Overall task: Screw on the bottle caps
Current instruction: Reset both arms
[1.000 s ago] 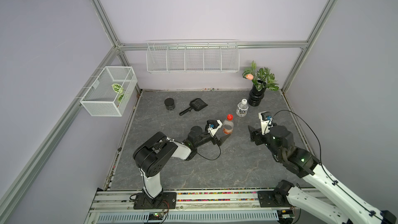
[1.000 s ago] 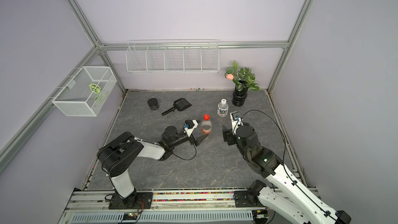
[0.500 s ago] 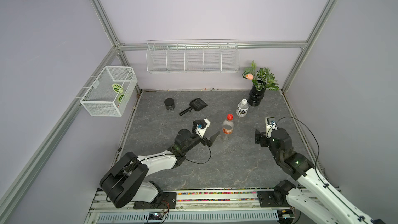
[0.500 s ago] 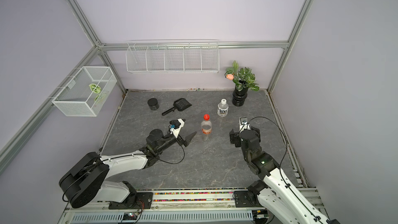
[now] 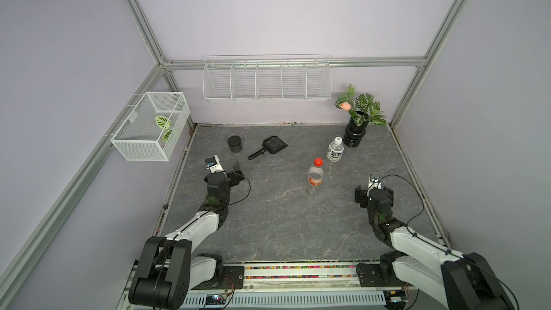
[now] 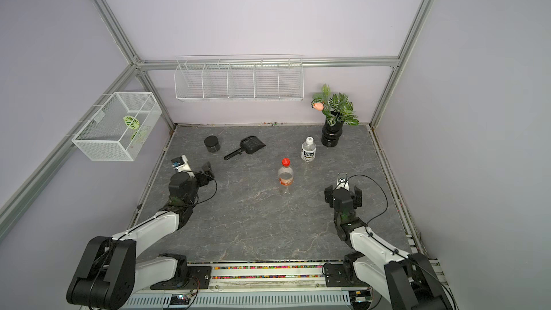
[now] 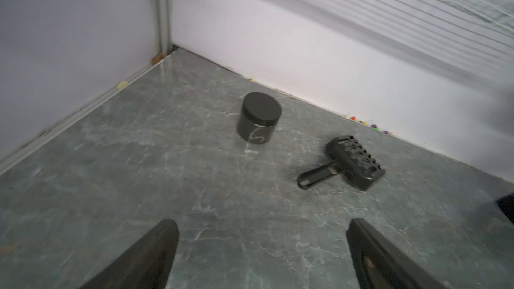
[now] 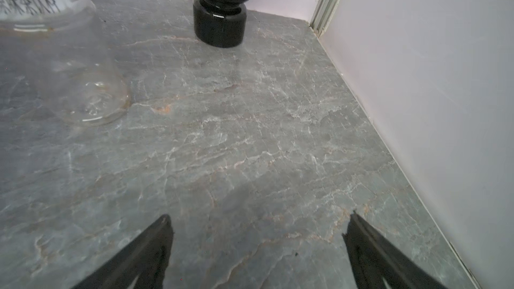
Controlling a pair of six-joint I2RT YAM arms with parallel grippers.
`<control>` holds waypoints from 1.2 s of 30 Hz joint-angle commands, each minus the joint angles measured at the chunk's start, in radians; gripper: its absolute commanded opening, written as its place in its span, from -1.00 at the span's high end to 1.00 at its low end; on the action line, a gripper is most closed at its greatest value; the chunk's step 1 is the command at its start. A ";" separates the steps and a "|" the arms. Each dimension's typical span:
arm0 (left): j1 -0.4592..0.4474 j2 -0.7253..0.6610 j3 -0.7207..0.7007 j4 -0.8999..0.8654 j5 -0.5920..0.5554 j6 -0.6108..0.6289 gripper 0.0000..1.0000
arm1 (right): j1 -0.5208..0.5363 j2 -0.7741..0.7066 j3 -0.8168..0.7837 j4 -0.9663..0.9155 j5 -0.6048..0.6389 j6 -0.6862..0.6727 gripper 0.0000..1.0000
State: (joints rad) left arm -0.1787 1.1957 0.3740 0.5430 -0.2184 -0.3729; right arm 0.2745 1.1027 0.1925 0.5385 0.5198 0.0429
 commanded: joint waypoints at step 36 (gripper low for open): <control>0.222 0.312 0.002 0.333 0.293 0.345 -1.00 | -0.195 0.425 0.202 0.296 -0.200 0.029 -0.98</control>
State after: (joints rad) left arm 0.0391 1.5154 0.3614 0.8837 0.0666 -0.0181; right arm 0.0792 1.5414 0.3962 0.8333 0.3275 0.0566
